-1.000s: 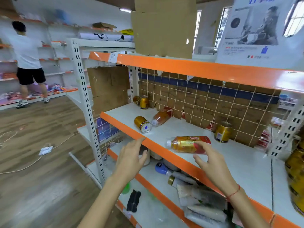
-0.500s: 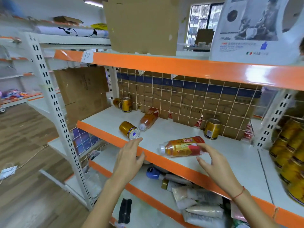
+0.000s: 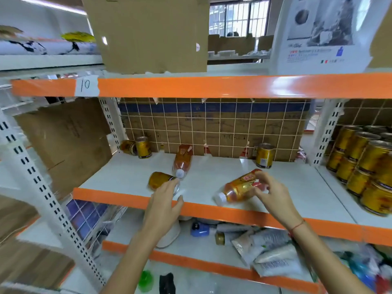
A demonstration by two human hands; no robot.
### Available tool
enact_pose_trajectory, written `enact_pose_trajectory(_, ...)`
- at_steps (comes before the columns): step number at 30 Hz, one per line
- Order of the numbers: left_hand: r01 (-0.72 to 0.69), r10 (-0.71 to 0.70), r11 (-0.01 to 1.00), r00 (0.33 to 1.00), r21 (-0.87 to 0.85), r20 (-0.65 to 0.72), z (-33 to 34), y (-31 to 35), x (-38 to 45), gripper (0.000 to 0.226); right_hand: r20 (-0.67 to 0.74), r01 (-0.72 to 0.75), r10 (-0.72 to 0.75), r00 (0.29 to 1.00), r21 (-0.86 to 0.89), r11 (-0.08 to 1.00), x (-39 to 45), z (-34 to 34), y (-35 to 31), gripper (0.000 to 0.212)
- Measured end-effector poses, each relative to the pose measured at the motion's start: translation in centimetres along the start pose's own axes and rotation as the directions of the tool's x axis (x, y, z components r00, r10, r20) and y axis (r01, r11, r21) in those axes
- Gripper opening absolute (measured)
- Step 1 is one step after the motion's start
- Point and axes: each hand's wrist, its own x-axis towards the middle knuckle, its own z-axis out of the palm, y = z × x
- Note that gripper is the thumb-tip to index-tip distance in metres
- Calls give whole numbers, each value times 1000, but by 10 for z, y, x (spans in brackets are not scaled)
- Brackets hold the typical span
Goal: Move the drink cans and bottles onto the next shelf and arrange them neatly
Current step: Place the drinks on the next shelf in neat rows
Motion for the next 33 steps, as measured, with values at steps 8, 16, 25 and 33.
enact_pose_trajectory(8, -49, 47, 999, 997, 24, 63, 25, 23, 54, 48, -89, -131, 125, 988, -60, 990, 73, -18, 12, 41)
enact_pose_trajectory(16, -89, 88, 994, 996, 59, 33, 63, 16, 99, 52, -51, -303, 301, 952, -257, 918, 157, 2, 65, 71)
enact_pose_trajectory(25, -82, 84, 994, 996, 67, -38, 66, -24, 135, 50, -31, -394, 415, 909, -391, 832, 220, 28, 96, 71)
enact_pose_trajectory(33, -73, 76, 996, 995, 45, -62, 61, -48, 160, 48, -67, -381, 398, 915, -465, 799, 219, 33, 88, 32)
